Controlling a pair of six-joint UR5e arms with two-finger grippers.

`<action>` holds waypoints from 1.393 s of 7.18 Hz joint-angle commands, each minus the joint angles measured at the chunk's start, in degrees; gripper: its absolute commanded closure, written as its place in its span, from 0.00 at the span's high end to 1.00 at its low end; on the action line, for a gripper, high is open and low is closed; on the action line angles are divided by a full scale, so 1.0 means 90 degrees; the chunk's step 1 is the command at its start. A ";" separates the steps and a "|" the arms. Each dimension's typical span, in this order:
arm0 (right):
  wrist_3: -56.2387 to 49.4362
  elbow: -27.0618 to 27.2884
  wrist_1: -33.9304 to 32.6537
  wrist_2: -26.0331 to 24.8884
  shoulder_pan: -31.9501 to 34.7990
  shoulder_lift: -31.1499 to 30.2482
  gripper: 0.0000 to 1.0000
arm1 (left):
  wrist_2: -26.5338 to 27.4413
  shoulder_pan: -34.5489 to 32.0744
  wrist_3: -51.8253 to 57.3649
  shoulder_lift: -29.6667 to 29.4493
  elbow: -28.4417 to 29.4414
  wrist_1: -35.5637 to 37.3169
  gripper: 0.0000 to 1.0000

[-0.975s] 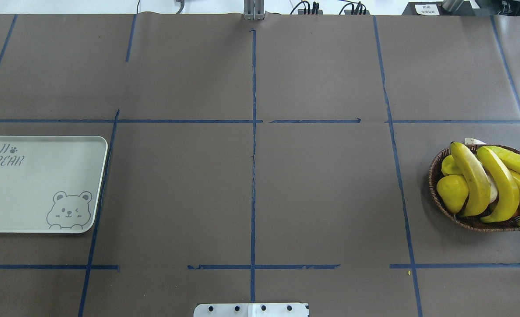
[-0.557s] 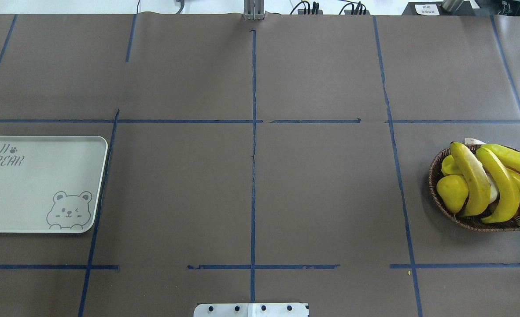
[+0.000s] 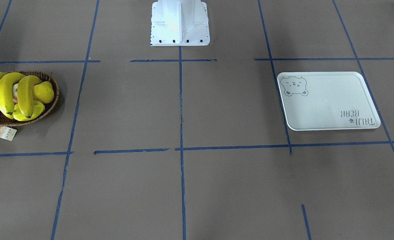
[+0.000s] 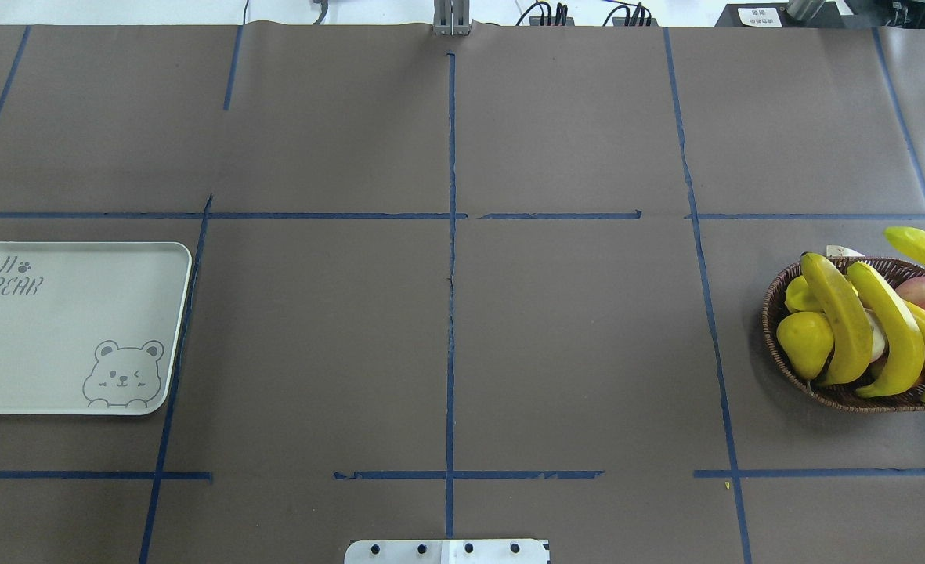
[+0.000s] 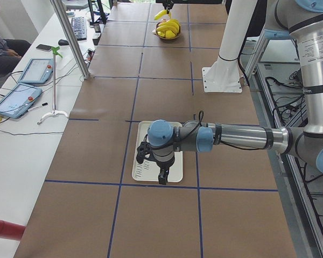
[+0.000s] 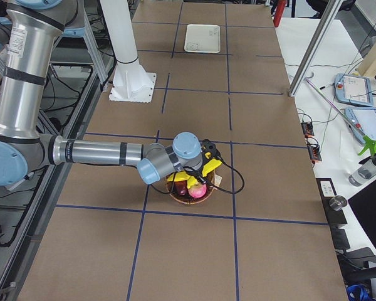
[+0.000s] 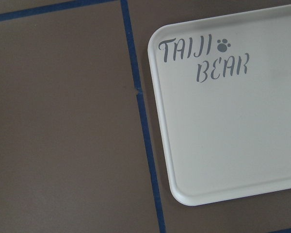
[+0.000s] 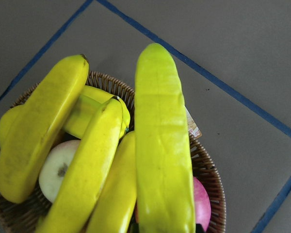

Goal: Transfer all bananas from basket to plate

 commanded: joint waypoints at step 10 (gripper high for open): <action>0.8516 0.1363 0.1873 -0.1849 -0.3592 0.1803 0.03 | -0.0387 0.1803 -0.4562 -0.1654 -0.0937 -0.1612 1.00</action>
